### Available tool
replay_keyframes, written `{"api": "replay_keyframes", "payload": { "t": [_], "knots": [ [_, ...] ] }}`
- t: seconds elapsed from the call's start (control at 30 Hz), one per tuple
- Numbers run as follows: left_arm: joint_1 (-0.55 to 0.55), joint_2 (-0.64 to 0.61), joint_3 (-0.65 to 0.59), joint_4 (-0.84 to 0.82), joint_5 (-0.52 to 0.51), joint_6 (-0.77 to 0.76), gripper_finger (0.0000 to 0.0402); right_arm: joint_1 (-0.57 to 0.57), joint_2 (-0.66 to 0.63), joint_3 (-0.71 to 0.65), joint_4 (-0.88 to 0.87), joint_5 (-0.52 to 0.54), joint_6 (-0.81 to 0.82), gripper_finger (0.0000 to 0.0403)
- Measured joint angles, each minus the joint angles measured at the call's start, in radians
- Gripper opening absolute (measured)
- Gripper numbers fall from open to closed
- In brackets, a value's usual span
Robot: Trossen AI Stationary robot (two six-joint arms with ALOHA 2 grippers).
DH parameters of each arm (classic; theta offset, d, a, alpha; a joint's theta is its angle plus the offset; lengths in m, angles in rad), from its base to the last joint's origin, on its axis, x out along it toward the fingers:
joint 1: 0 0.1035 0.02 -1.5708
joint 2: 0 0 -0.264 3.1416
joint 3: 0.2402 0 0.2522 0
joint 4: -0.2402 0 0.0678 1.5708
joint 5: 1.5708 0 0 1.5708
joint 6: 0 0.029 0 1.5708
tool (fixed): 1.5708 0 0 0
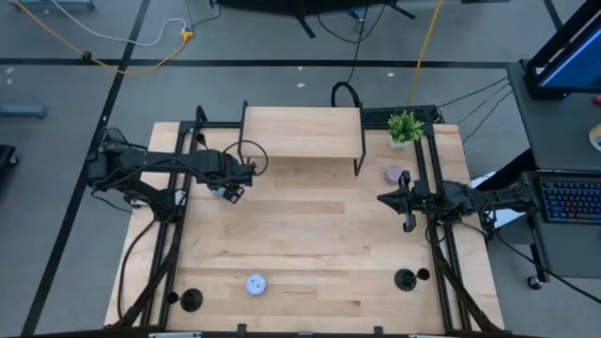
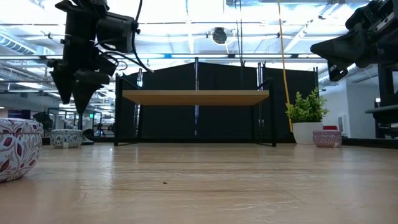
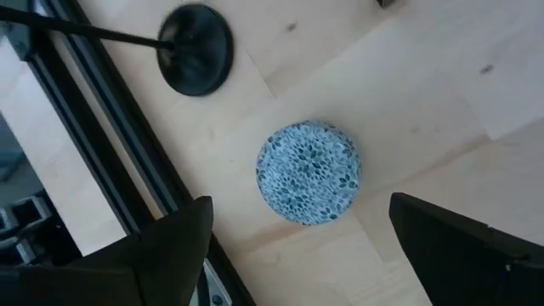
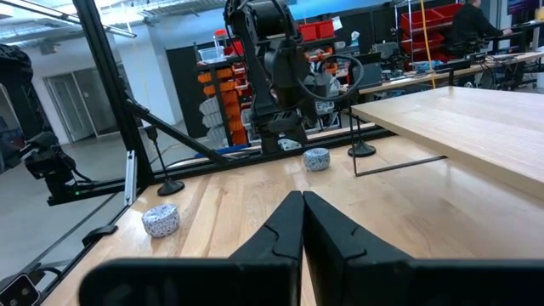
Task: Pick & Place candle stick holders
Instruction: Put the blue scented candle on the shelf
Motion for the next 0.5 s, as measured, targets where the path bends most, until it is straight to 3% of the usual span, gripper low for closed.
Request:
{"api": "replay_keyframes", "payload": {
  "t": [0.33, 0.5],
  "knots": [
    [0.000, 0.000, 0.000, 0.001, 0.001, 0.005, 0.0397, 0.000, 0.000, 0.000, 0.000, 0.000, 0.000, 0.0000],
    [-0.004, 0.000, -0.001, 0.001, -0.008, 0.006, 0.0393, 0.000, 0.000, 0.000, 0.000, 0.000, 0.000, 0.0000]
  ]
}}
